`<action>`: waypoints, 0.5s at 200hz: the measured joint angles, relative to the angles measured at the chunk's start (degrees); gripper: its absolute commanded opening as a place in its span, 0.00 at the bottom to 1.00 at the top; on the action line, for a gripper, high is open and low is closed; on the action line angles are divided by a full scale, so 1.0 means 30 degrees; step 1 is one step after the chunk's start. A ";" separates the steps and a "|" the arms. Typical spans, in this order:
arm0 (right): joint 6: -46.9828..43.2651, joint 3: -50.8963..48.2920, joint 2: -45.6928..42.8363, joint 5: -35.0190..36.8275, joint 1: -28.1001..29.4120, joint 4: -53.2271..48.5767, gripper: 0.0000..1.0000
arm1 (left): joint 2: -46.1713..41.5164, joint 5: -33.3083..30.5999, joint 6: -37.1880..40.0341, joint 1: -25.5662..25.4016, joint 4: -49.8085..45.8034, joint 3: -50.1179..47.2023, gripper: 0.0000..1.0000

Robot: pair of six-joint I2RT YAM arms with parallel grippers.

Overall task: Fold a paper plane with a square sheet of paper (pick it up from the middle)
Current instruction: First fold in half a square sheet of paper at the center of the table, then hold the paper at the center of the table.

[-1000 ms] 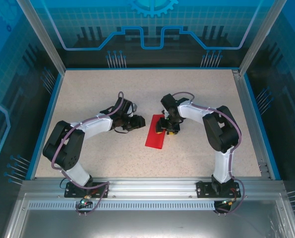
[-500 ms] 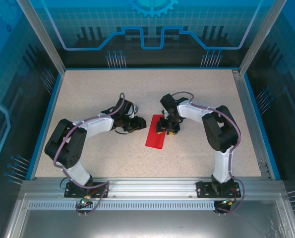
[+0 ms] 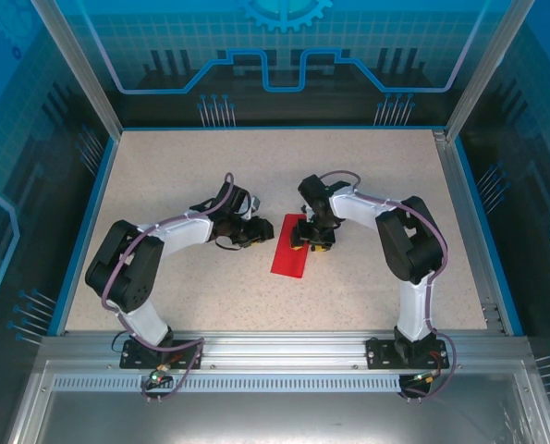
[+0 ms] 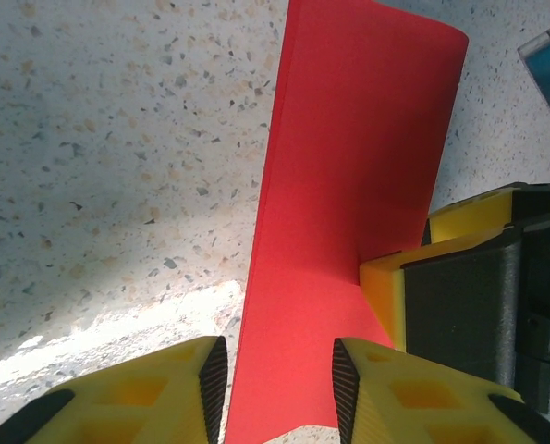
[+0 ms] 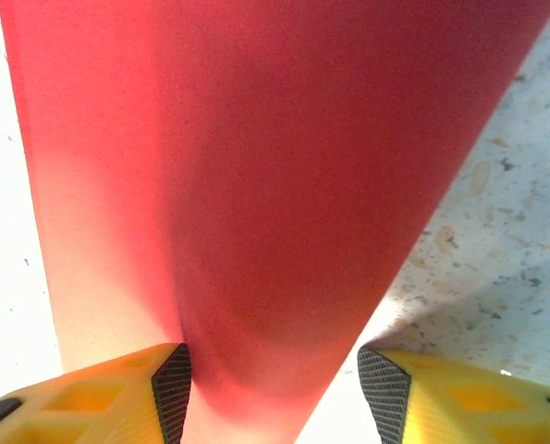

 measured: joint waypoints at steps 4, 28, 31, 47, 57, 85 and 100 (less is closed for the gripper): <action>0.0000 0.0000 0.0000 0.0000 0.0000 -0.0007 0.59 | 0.0015 0.0029 -0.0007 0.0000 -0.0007 0.0022 0.39; 0.0000 0.0087 0.0051 -0.0007 0.0007 -0.0087 0.59 | 0.0029 0.0095 0.0000 0.0000 -0.0007 0.0117 0.39; 0.0000 0.0109 0.0066 0.0000 0.0007 -0.0102 0.59 | 0.0029 0.0095 0.0000 0.0000 -0.0007 0.0124 0.39; 0.0000 0.0182 0.0124 0.0051 0.0015 -0.0204 0.59 | 0.0066 0.0102 0.0000 0.0000 -0.0007 0.0124 0.39; -0.0007 0.0321 0.0204 0.0131 0.0044 -0.0342 0.59 | 0.0102 0.0117 0.0000 0.0000 -0.0007 0.0124 0.39; -0.0044 0.0474 0.0277 0.0408 0.0168 -0.0539 0.59 | 0.0226 0.0182 0.0007 0.0000 -0.0015 0.0124 0.39; -0.0066 0.0503 0.0299 0.0444 0.0182 -0.0576 0.59 | 0.0248 0.0219 0.0102 0.0000 -0.0015 0.0124 0.39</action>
